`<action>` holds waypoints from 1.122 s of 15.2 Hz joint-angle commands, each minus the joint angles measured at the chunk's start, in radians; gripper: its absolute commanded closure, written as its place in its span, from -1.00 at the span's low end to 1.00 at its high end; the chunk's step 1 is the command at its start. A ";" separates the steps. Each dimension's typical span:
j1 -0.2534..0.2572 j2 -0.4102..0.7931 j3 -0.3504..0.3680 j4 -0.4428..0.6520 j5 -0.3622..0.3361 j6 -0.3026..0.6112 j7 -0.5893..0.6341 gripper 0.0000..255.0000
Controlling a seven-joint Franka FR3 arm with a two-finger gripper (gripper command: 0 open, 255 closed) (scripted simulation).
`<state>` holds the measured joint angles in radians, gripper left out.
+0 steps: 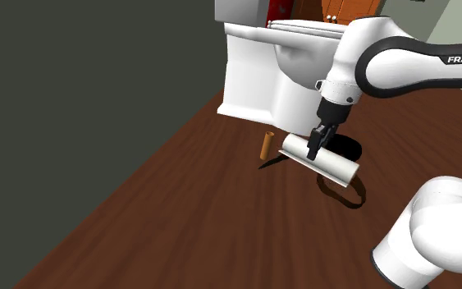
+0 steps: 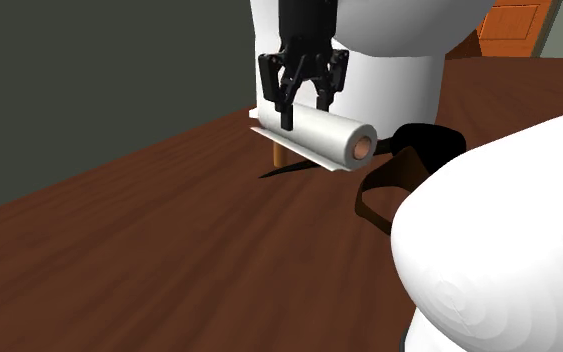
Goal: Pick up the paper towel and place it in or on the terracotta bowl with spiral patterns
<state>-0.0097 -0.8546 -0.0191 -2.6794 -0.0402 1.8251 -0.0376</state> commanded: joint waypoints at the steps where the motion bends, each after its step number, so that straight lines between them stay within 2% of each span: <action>1: 0.001 -0.001 0.001 0.027 0.001 -0.028 0.000 1.00; 4: 0.001 -0.001 0.002 0.061 0.002 -0.062 -0.001 1.00; 11: -0.083 0.062 -0.162 0.109 -0.116 -0.037 -0.175 1.00; 17: -0.129 0.165 -0.298 0.195 -0.190 -0.003 -0.319 1.00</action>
<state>-0.1338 -0.7091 -0.2972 -2.5033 -0.2204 1.8186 -0.3334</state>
